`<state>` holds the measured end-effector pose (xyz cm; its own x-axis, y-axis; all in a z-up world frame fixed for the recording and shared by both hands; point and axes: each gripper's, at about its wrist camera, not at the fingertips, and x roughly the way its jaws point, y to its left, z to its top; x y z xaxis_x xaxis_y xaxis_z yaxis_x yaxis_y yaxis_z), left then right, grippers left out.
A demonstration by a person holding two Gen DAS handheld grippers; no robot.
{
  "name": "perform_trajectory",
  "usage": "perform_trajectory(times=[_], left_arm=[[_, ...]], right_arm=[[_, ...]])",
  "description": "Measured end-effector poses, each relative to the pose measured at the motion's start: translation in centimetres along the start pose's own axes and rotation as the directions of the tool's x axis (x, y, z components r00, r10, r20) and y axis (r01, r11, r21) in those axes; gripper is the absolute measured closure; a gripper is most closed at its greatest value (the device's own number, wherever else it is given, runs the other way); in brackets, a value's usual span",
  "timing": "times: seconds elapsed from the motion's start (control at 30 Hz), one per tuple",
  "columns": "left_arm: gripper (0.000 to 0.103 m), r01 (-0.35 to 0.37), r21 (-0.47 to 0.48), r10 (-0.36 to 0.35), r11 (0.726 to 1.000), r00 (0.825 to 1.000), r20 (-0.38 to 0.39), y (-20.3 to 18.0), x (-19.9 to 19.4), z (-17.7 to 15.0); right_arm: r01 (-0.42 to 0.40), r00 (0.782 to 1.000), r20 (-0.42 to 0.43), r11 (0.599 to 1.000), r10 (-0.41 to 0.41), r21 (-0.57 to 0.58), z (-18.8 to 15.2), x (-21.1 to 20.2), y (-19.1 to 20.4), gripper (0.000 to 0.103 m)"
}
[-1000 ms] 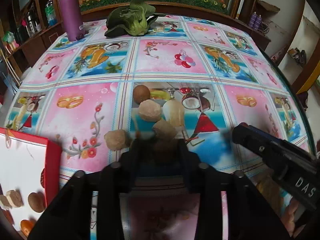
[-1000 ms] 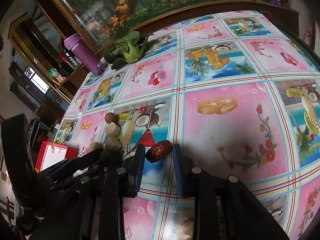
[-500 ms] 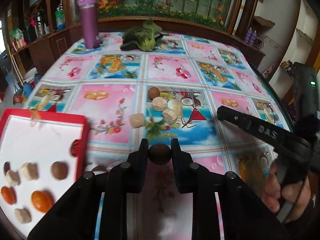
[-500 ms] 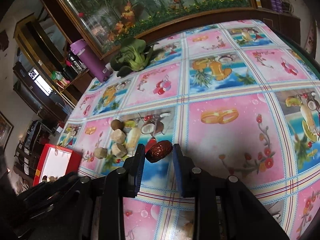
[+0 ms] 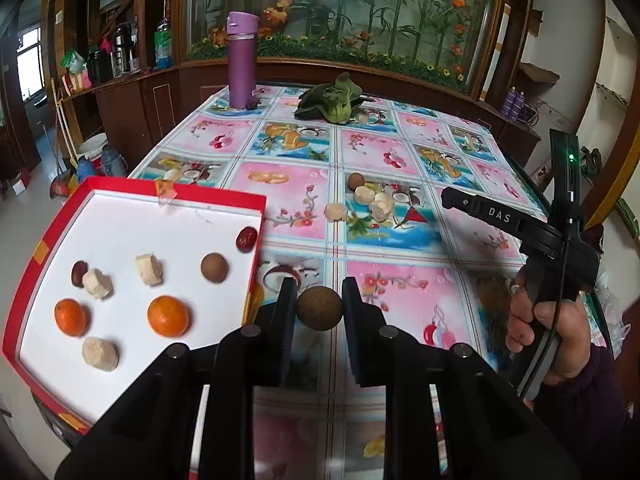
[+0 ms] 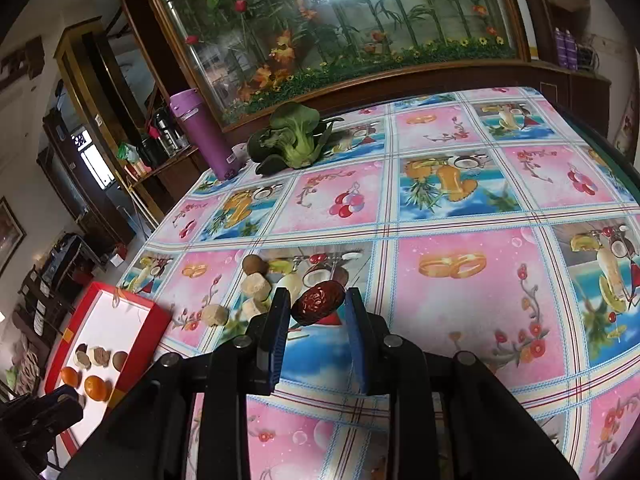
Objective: Organize fruits
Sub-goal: 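Carry the red date and brown fruit into the tray and open both tools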
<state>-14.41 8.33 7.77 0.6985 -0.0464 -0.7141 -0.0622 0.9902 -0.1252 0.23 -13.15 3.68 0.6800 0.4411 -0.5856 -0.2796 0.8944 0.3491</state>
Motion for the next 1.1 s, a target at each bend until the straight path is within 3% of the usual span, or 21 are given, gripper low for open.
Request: perform_trajectory(times=[0.2,0.5,1.1], left_arm=[[0.078,0.011,-0.009,-0.011,1.000,1.000,0.013,1.4,-1.8,-1.3],[0.078,-0.054,-0.046,0.057,0.997,0.996,0.071,4.9,-3.4,-2.0],[0.078,-0.170,-0.104,0.182,0.980,0.976,0.122,9.9,-4.7,-2.4]], right_arm=[[-0.003,1.000,0.012,1.000,0.003,0.011,-1.1,-1.7,1.3,0.076],[-0.142,0.989,-0.053,0.986,0.137,-0.093,-4.2,-2.5,8.7,0.076],[-0.199,0.977,-0.119,0.959,0.177,-0.201,-6.5,-2.0,16.1,0.076]])
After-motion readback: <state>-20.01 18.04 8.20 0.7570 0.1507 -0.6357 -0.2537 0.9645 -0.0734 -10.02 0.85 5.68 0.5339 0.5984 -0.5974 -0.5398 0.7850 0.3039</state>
